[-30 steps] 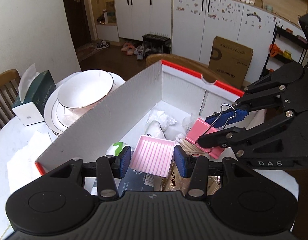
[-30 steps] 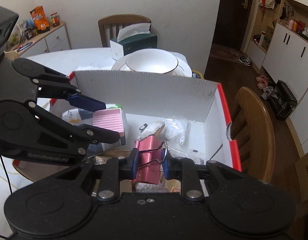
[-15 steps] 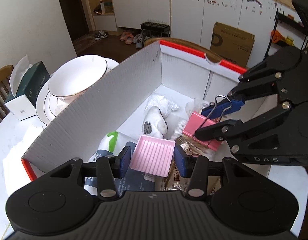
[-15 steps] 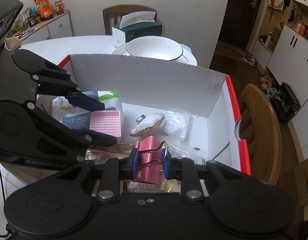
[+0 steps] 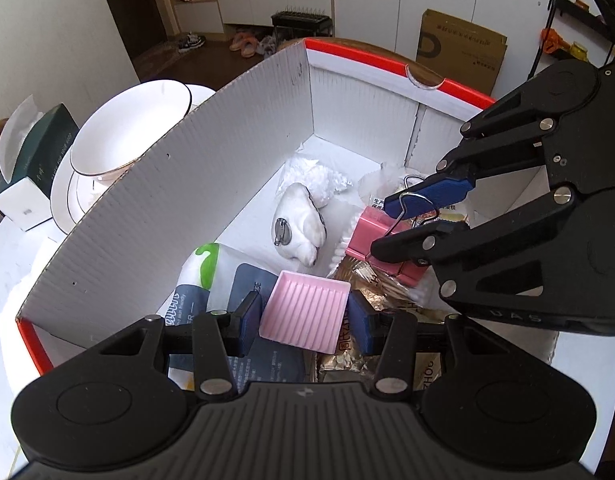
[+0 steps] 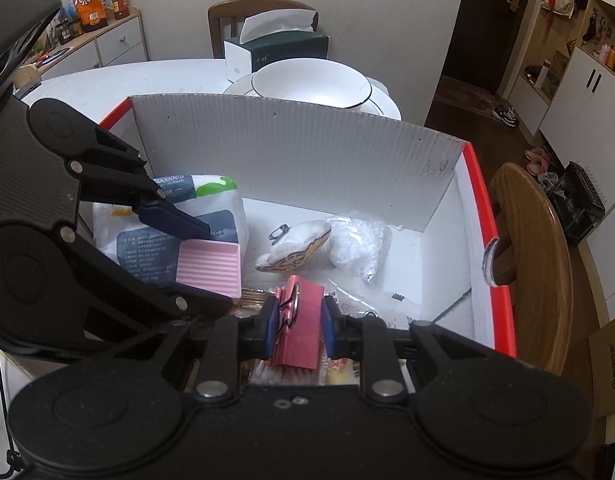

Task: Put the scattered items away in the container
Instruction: 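Lower the pink tray into the box with the left tool while the right tool lowers the binder clip, then open both tools and withdraw them from the box toward the table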

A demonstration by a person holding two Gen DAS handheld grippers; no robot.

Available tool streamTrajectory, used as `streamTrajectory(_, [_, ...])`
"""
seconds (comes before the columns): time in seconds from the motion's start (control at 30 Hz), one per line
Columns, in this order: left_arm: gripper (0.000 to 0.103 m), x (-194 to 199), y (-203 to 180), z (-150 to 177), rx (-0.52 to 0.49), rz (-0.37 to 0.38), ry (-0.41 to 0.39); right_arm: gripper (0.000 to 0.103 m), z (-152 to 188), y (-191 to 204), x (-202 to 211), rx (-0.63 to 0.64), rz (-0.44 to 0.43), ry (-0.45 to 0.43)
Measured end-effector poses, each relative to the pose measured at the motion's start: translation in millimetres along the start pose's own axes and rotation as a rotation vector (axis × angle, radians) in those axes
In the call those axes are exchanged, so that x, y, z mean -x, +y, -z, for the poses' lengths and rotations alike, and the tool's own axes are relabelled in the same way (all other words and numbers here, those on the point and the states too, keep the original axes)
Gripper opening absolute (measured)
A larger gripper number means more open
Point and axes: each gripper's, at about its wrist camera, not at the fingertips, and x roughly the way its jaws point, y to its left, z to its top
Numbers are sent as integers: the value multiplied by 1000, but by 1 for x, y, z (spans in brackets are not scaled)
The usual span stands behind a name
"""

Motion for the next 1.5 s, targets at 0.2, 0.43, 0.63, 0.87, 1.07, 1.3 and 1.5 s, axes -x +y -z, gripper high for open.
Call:
streamTrajectory(0.2, [46, -3, 0, -2, 9, 6, 16, 24, -1, -3, -1, -11, -7, 12])
streamTrajectory(0.43, [60, -1, -1, -1, 9, 5, 13, 33, -3, -8, 2, -20, -28, 22])
streamTrajectory(0.63, [62, 5, -1, 5, 17, 3, 7, 51, -2, -9, 9, -23, -31, 21])
streamTrajectory(0.87, [63, 20, 3, 13, 58, 11, -29, 61, 1, -11, 25, -18, -33, 8])
streamTrajectory(1.07, [63, 37, 3, 20, 87, 18, -74, 64, 3, -11, 42, -35, -35, -15])
streamTrajectory(1.3, [63, 64, 0, 30, 99, 32, -152, 67, 6, -6, 59, -75, -28, -42])
streamTrajectory(1.5, [63, 88, -3, 38, 105, 48, -216, 68, 9, 1, 75, -99, -19, -65])
